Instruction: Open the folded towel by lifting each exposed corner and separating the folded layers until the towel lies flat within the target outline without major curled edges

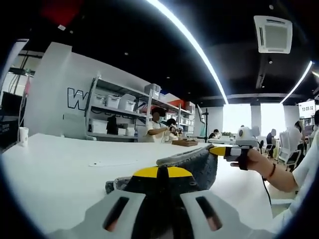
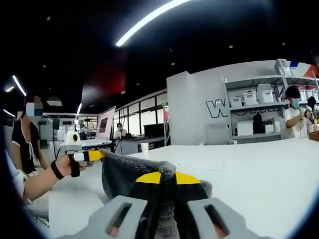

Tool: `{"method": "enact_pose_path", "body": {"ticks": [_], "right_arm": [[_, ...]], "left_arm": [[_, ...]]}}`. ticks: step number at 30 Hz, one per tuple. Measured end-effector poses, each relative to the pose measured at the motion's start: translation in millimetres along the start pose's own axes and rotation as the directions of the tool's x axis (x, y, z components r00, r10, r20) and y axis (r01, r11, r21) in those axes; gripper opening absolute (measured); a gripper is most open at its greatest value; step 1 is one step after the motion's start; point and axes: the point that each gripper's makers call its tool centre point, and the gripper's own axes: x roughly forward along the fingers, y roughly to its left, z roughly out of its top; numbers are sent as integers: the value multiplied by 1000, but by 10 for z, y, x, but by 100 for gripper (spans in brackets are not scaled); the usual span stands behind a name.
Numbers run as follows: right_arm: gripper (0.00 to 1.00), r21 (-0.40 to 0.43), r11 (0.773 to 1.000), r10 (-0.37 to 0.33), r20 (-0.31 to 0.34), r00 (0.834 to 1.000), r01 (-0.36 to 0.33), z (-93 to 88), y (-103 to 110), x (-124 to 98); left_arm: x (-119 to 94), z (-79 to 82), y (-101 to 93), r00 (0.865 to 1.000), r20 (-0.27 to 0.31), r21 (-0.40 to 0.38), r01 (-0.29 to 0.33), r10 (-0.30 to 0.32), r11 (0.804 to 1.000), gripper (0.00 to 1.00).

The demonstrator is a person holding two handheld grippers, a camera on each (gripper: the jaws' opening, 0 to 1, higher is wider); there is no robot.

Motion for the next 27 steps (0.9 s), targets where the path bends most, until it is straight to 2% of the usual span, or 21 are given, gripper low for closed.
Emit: {"method": "enact_pose_path", "body": {"ticks": [5,8,20,22,27], "right_arm": [[0,5,1000,5,3,1000,-5,-15,36,-36],[0,38,999,24,5,1000,-24,-9,74,-63],[0,23,999,24,6,1000,-24,-24,170,-201],[0,21,999,26,2,1000,-26,-47,183,-229],[0,25,999,32,5,999,-32,-88,222,-314]], "left_arm": [[-27,-17,-10,1000,-8,23,1,-1,1000,1],[-58,-15,2,1000,-6,4,7,-7,1000,1],[-144,11,-132,1000,0,18,27,-27,999,1],[-162,-9,-160,1000,-6,49,30,-29,998,2],[-195,-20,-135,998,3,10,55,-55,998,2]]}}
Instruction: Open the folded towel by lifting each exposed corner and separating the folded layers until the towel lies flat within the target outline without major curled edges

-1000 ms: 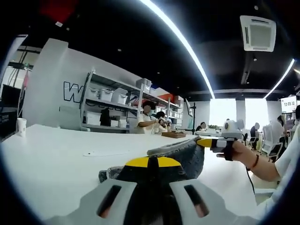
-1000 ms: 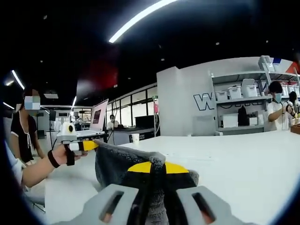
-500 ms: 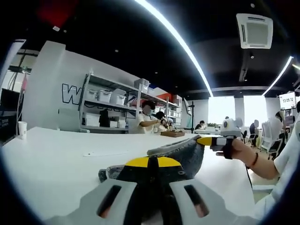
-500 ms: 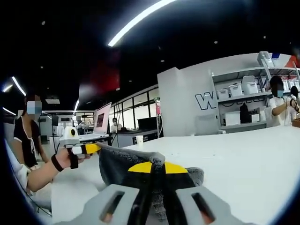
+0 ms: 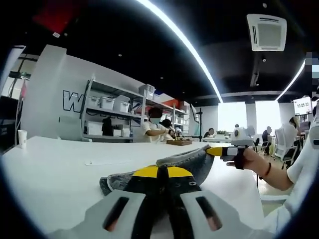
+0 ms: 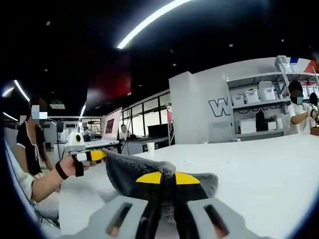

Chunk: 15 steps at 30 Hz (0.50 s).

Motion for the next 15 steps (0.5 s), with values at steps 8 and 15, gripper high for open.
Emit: {"method": "enact_pose_path", "body": {"ticks": [8,15], "right_arm": [[0,-4,1000,-1,0,1000,1,-28,28,-43],[0,2,1000,2,-4,1000,-2,-70,42,-87]], "left_arm": [[-42,-26,-29,1000,3,-2,2,-2,1000,2],[-79,-84,-57,1000,-2,-3,9,-9,1000,2]]}}
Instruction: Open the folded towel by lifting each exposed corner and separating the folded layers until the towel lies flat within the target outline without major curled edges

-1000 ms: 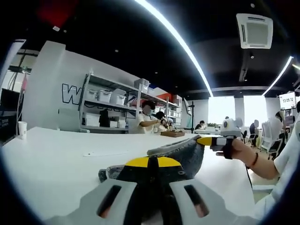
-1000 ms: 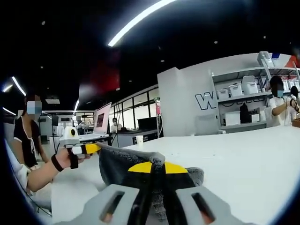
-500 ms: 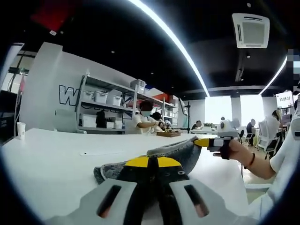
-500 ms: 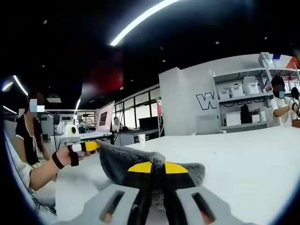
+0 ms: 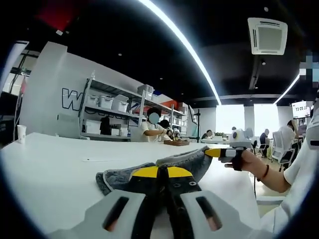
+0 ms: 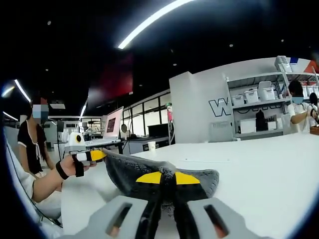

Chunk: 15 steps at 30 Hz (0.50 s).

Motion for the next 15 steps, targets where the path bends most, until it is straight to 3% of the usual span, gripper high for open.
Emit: {"method": "enact_pose_path", "body": {"ticks": [15], "right_arm": [[0,21,1000,16,-16,1000,-16,-155,48,-116]], "left_arm": [[-98,-120,-155,1000,-8,-3,19,-19,1000,2]]}}
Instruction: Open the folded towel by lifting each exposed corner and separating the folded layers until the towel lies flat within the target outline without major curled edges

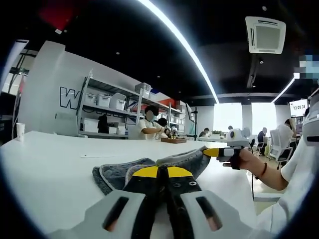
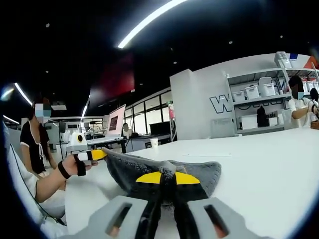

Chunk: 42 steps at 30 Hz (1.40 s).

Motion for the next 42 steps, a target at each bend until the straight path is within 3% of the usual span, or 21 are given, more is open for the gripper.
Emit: {"method": "enact_pose_path", "body": {"ticks": [30,42], "right_arm": [[1,13,999,39,-74,997,-38,-323,135,-234],[1,-21,998,54,-106,993,-56,-413,217,-308]], "left_arm": [[-175,-208,-240,999,-45,26,22,-21,999,2],[-306,-299,-360,996,-86,60,22,-16,998,2]]}}
